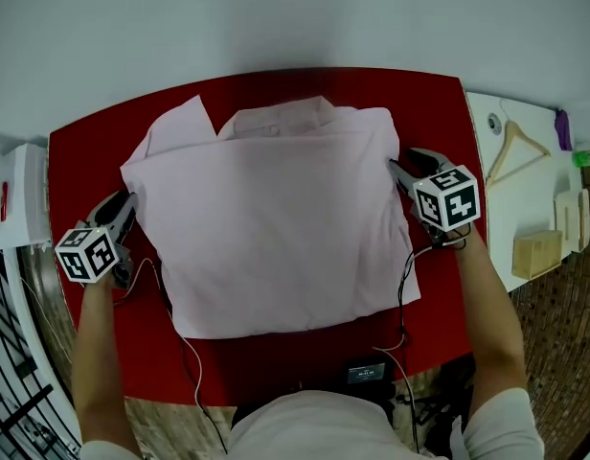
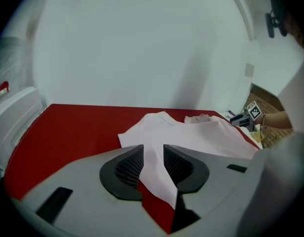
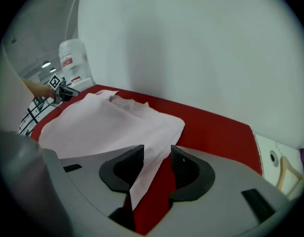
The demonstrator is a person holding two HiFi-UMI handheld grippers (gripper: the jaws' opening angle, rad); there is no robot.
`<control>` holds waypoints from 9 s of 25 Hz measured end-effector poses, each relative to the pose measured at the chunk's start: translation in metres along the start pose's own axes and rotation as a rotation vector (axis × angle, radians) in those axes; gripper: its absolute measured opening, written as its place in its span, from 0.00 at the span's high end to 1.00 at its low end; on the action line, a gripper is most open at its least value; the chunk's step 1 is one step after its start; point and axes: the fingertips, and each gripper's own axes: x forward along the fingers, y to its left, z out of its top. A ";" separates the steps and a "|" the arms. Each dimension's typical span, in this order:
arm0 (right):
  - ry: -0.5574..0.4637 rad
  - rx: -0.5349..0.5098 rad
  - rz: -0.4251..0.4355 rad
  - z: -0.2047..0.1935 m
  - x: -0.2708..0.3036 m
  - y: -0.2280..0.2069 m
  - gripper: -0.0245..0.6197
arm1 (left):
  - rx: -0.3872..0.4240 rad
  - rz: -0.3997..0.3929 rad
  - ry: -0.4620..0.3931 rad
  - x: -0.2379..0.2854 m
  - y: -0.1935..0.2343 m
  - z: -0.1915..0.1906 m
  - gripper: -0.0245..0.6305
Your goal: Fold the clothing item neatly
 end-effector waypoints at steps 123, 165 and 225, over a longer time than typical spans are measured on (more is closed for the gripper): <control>0.121 0.362 -0.346 -0.242 -0.166 0.069 0.93 | -0.298 -0.196 0.129 -0.151 -0.117 -0.245 0.90; -0.179 0.156 -0.124 -0.186 -0.240 0.203 0.93 | -0.158 -0.269 -0.222 -0.268 -0.252 -0.236 0.95; -0.406 0.176 0.051 -0.240 -0.438 0.394 0.93 | -0.102 -0.376 -0.283 -0.431 -0.399 -0.317 0.95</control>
